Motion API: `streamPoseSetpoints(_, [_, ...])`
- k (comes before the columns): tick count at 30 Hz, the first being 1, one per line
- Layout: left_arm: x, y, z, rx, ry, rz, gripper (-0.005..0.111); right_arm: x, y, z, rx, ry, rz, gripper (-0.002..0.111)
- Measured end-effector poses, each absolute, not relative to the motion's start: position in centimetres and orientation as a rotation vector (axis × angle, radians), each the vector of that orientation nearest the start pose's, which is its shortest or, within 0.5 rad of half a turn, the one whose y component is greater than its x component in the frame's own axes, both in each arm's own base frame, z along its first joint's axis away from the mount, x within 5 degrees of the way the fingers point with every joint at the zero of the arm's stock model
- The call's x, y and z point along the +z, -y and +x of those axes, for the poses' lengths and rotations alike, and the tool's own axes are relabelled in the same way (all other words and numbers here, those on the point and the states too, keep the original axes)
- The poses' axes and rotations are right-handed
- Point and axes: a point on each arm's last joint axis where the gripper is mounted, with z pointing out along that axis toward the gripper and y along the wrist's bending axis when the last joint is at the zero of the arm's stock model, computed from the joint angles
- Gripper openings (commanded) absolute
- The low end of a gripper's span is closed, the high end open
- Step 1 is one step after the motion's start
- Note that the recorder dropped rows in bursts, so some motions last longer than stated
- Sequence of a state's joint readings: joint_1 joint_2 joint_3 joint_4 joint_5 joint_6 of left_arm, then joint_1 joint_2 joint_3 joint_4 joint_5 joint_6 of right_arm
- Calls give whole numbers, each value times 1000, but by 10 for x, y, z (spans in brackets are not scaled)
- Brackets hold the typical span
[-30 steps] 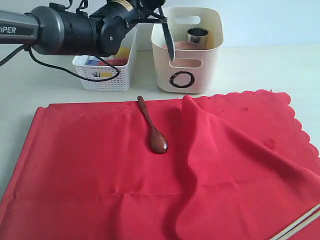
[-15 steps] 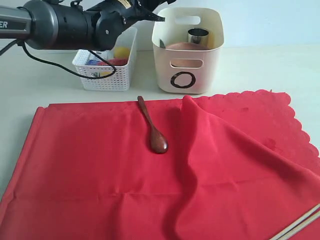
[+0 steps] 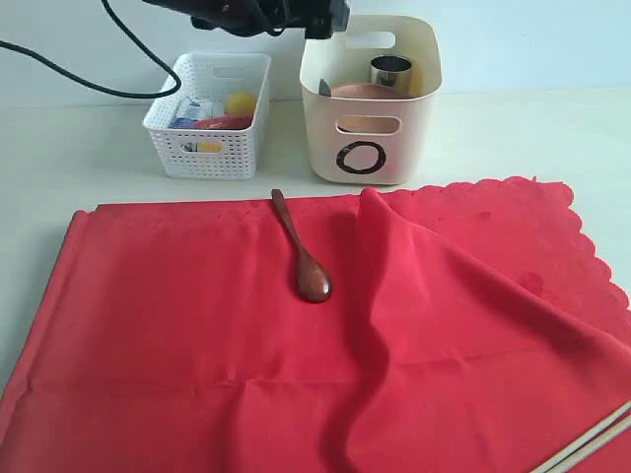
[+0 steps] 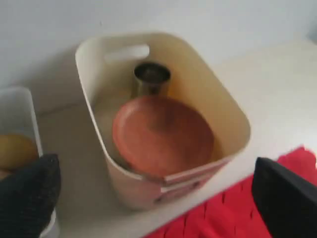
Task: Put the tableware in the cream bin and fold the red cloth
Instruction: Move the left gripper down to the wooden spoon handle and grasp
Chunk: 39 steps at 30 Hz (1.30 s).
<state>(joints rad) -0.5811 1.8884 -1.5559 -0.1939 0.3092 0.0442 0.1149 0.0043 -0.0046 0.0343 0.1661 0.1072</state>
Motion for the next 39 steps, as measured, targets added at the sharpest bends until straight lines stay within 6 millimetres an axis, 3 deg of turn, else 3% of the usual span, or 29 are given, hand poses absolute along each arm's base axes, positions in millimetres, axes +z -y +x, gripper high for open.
streamPoseSetpoints(4, [282,247,360,-438,-2277,636,105,199,-7,56,200,-1653,17,0])
streamPoseSetpoints(10, [245,247,356,-392,-2495,733,105,199,-7,56,200,-1653,17,0])
streamPoseSetpoints(20, [172,255,368,-343,-2663,767,105,199,-7,56,200,-1653,17,0])
streamPoseSetpoints(27, [144,257,372,-327,-2698,767,102,199,-7,56,200,-1653,17,0])
streamPoseSetpoints(30, [140,258,373,-326,-2697,764,91,199,-7,56,200,-1653,17,0])
streamPoseSetpoints(39, [114,259,375,-311,-2725,763,38,199,-7,56,200,-1653,17,0])
